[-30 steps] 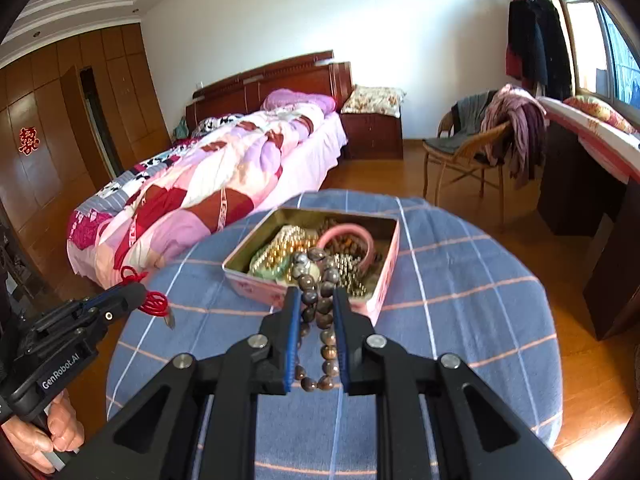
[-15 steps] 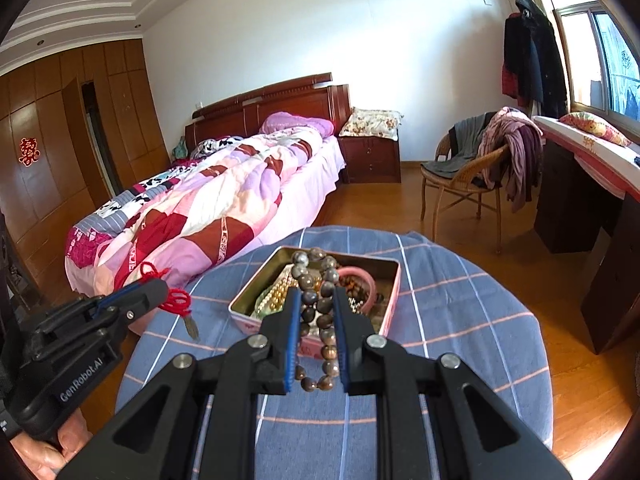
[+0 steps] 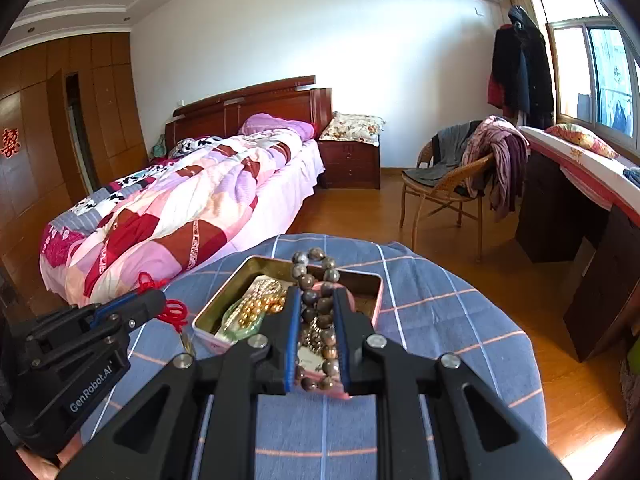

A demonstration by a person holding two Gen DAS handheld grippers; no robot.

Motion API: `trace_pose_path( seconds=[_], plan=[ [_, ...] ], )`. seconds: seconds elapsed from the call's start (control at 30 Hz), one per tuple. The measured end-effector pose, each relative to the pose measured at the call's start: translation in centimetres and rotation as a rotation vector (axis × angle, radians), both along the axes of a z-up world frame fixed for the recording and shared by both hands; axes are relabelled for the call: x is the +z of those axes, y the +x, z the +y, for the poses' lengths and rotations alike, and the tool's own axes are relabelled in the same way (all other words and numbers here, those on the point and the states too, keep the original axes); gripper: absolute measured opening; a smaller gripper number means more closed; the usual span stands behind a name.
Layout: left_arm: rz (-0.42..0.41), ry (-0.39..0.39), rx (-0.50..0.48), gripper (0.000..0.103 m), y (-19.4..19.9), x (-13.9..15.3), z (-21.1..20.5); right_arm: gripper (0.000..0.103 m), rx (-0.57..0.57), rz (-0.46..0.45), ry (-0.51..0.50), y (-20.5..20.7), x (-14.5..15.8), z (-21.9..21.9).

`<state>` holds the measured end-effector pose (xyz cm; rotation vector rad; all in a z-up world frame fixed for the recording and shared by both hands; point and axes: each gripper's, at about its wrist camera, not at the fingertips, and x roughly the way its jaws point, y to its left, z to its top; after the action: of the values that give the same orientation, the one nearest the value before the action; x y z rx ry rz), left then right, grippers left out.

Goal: Organize jewelry
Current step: 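Lower the tassel and bead bracelet into the pink tin and open both tools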

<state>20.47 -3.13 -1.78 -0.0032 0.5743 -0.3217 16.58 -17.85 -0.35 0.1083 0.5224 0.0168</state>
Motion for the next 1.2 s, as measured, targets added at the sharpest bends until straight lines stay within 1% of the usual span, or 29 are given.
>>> trace_pose_path(
  seconds=[0.17, 0.4, 0.47, 0.53, 0.67, 0.8, 0.9, 1.0, 1.07, 1.1, 1.2],
  plan=[
    [0.006, -0.026, -0.006, 0.006, 1.8, -0.1, -0.9, 0.019, -0.014, 0.006, 0.016, 1.2, -0.4, -0.3],
    [0.023, -0.035, -0.011, 0.006, 4.8, -1.1, -2.5, 0.019, -0.049, 0.018, -0.004, 3.8, -1.6, -0.7],
    [0.035, -0.044, -0.009, 0.006, 5.9, -1.6, -2.9, 0.019, -0.074, 0.032, -0.015, 5.1, -2.2, -1.0],
    [0.046, -0.043, -0.009, 0.006, 6.9, -2.1, -3.2, 0.019, -0.084, 0.053, -0.003, 6.3, -2.9, -1.3],
    [0.062, -0.024, -0.010, 0.006, 8.7, -3.4, -4.0, 0.019, -0.096, 0.109, 0.002, 8.5, -4.9, -1.9],
    [0.099, 0.012, 0.000, 0.006, 10.3, -5.1, -4.5, 0.019, -0.101, 0.155, -0.013, 9.7, -6.6, -2.1],
    [0.131, 0.041, 0.010, 0.006, 11.1, -6.3, -4.8, 0.019, -0.088, 0.188, -0.010, 10.1, -7.5, -2.2],
    [0.168, 0.093, 0.032, 0.006, 11.6, -7.7, -5.1, 0.019, -0.077, 0.210, -0.008, 10.3, -8.1, -2.4],
    [0.188, 0.106, 0.041, 0.006, 11.8, -8.4, -5.3, 0.019, -0.068, 0.220, 0.000, 10.3, -8.4, -2.5],
    [0.180, 0.108, 0.045, 0.006, 11.7, -8.6, -5.4, 0.019, -0.066, 0.216, -0.006, 10.4, -8.4, -2.4],
    [0.151, 0.152, 0.053, 0.006, 11.3, -8.7, -6.1, 0.020, -0.059, 0.216, -0.038, 10.6, -8.5, -1.9]
  ],
)
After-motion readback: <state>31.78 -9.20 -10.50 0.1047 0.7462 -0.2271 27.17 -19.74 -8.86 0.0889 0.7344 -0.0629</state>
